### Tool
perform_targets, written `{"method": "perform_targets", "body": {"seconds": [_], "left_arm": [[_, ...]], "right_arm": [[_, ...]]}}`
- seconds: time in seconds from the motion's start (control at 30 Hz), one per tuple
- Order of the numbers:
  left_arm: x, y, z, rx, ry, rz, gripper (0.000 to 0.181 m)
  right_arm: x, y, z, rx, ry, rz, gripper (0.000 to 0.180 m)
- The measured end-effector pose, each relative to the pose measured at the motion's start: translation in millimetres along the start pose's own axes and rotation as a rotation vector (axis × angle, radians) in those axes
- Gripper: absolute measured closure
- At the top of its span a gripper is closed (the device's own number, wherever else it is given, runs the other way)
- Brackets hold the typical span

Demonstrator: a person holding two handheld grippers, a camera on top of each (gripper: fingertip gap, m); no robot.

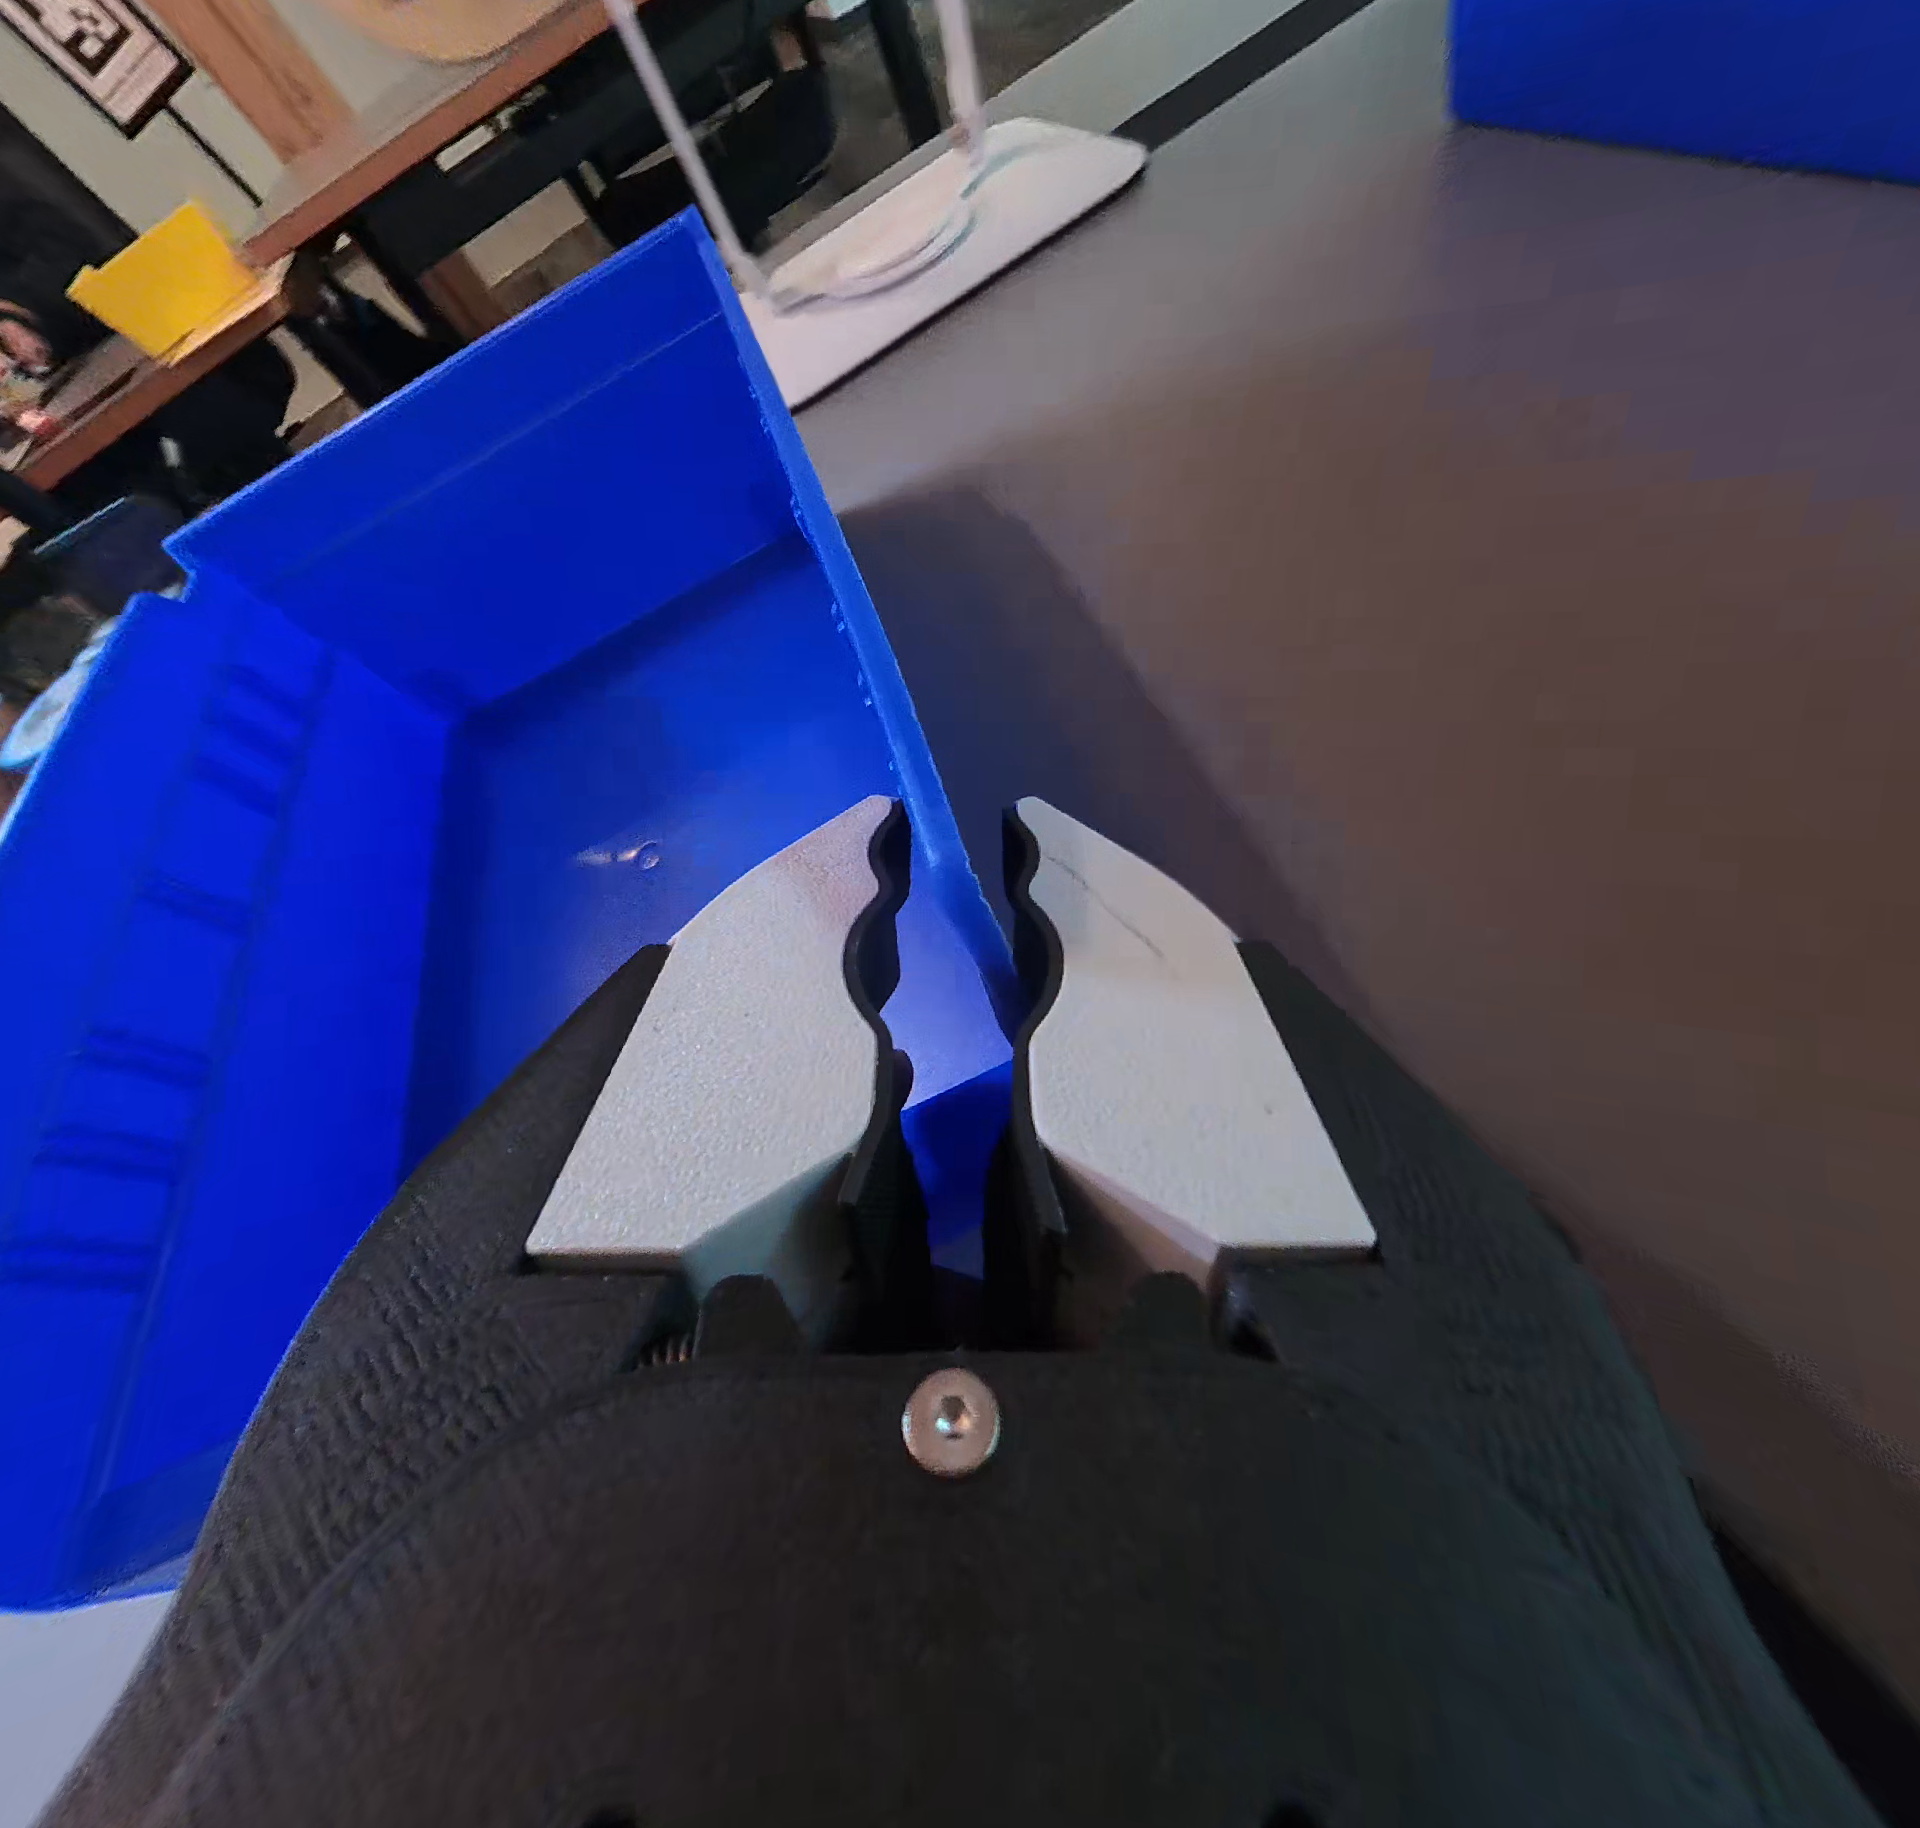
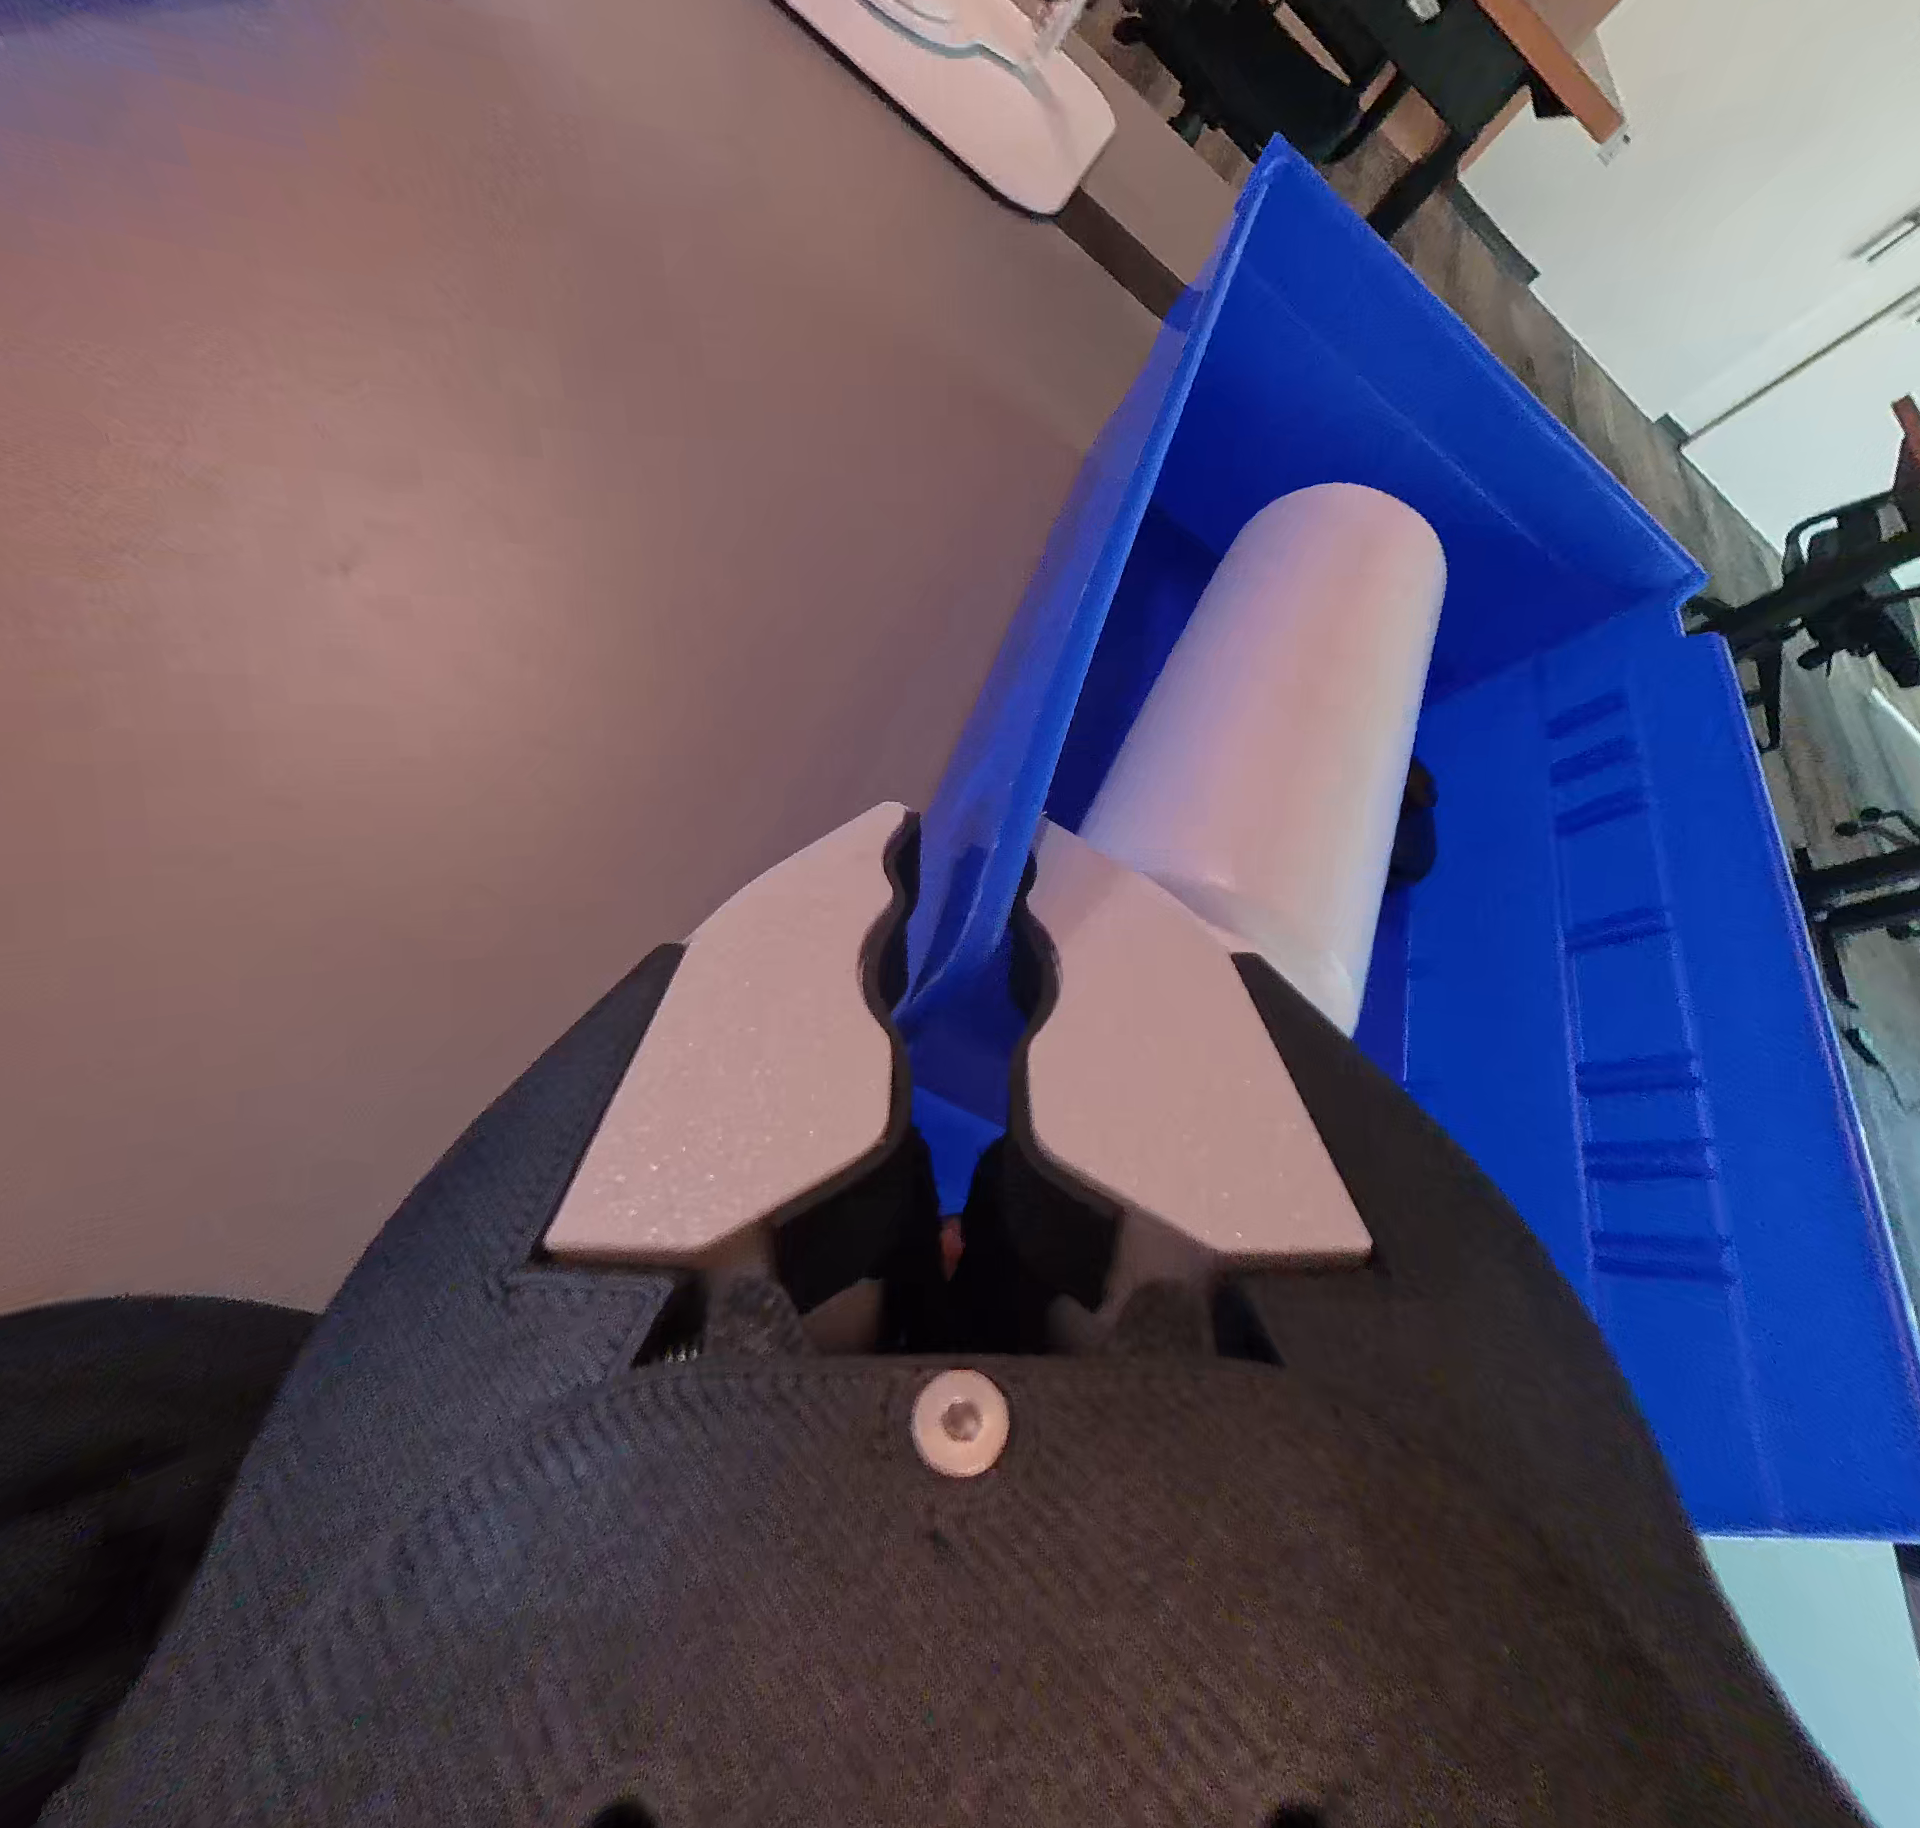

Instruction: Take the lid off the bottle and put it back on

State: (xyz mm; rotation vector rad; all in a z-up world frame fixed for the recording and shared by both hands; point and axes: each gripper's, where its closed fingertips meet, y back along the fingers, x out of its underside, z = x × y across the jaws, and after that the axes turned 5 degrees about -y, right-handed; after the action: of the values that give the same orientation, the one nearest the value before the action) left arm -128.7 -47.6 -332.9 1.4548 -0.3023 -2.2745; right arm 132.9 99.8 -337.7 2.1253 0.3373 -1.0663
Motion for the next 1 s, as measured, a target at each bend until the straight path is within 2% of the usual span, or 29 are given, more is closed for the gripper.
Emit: {"method": "perform_targets", "body": {"seconds": [0.13,0.27,0.3,0.37,0.43,0.5,0.53,0.6,0.63,0.7,0.77,0.8,0.87,1.0], "left_arm": [[-29,-24,-36,0.092,0.005,-0.062,0.160],[-56,-31,-73,0.287,0.066,-0.186,0.151],[-64,-27,-76,0.312,0.100,-0.242,0.142],[-82,-14,-65,0.266,0.172,-0.379,0.123],[-107,13,-45,0.157,0.205,-0.579,0.117],[-131,46,-39,0.075,0.218,-0.779,0.118],[-139,56,-47,0.085,0.230,-0.819,0.118],[-151,59,-77,0.180,0.254,-0.800,0.111],[-154,55,-95,0.238,0.267,-0.769,0.103],[-158,40,-124,0.338,0.303,-0.686,0.087],[-156,22,-148,0.415,0.300,-0.586,0.074],[-154,12,-156,0.423,0.282,-0.539,0.074],[-149,-5,-165,0.411,0.243,-0.468,0.074],[-138,-31,-178,0.397,0.231,-0.338,0.081]], "right_arm": [[-17,-4,28,-0.085,-0.019,-0.062,0.160],[-34,-4,66,-0.281,-0.014,-0.158,0.142],[-37,-1,77,-0.340,0.019,-0.179,0.133],[-44,6,90,-0.411,0.064,-0.246,0.121],[-66,25,90,-0.444,0.047,-0.416,0.113],[-92,49,70,-0.403,-0.034,-0.639,0.104],[-101,59,49,-0.327,-0.101,-0.742,0.095],[-102,73,-9,-0.065,-0.248,-0.871,0.081],[-94,79,-39,0.093,-0.307,-0.894,0.077],[-71,90,-84,0.348,-0.344,-0.848,0.074],[-50,85,-107,0.456,-0.289,-0.697,0.063],[-36,78,-116,0.493,-0.261,-0.584,0.057],[-10,62,-127,0.480,-0.249,-0.417,0.050],[28,28,-117,0.262,-0.475,-0.250,0.045]]}}
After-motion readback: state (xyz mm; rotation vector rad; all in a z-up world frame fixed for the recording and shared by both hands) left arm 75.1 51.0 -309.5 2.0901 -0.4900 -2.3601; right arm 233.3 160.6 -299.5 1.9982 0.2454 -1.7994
